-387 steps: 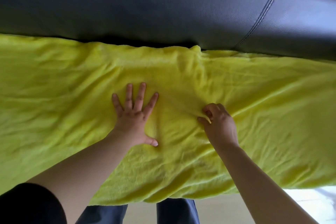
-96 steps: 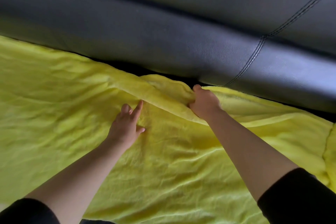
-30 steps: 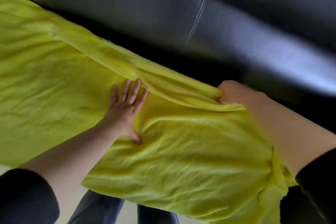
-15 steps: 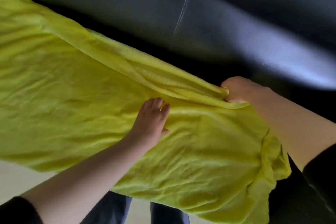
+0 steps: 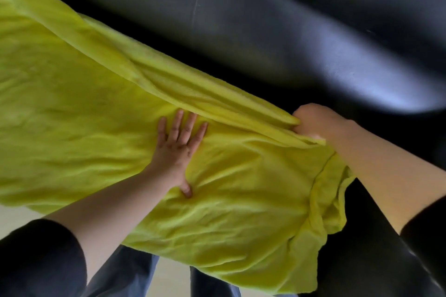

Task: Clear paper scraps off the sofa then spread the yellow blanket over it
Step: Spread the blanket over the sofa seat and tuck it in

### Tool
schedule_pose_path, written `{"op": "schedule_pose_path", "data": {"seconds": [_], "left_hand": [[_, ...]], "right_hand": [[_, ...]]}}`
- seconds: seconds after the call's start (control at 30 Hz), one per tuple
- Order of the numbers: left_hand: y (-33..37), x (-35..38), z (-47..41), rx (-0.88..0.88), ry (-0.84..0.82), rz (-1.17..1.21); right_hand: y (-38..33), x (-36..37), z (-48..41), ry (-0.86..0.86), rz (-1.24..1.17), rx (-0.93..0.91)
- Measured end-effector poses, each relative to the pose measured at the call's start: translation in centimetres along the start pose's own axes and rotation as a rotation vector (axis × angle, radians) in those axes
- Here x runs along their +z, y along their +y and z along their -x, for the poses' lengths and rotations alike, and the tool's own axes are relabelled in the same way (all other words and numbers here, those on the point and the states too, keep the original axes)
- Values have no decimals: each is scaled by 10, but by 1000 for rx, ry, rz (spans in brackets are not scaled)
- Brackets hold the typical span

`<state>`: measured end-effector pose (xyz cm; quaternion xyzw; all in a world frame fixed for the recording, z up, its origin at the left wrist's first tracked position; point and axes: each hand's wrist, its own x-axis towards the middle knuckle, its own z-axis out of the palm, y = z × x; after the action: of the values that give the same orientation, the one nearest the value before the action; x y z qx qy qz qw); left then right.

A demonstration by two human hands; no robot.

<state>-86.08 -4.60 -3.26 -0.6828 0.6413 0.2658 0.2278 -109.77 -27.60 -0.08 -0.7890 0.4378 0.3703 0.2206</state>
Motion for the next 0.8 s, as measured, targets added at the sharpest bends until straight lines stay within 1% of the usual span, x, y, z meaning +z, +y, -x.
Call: {"op": "schedule_pose_path", "data": {"seconds": [0.07,0.13,0.17,0.23,0.3,0.43,0.57,0.63,0.73,0.77,0.8], "left_hand": [[3,-3,2,-20,2,17],[13,-6,8,-4,32,78],[22,-6,11,29,56,98],[46,-3,16,127,130,82],[71,-1,12,162,207,107],[94,-6,-1,97,98,129],[94,-3,-9,44,50,121],[93,-4,-12,31,25,117],[95,-4,-16,28,12,111],[96,-4,-16,28,8,113],[96,-4,-16,25,6,114]], "right_hand": [[4,3,4,11,-21,-48],[14,5,8,14,-124,-75],[21,4,10,10,-156,-63],[34,6,14,-10,-123,-35],[44,11,18,-23,-148,0],[46,17,20,-66,-285,26],[55,22,27,-87,-434,43],[61,26,29,-55,-482,58],[73,29,31,15,-614,156],[78,29,32,24,-633,177],[83,29,32,37,-596,172]]}}
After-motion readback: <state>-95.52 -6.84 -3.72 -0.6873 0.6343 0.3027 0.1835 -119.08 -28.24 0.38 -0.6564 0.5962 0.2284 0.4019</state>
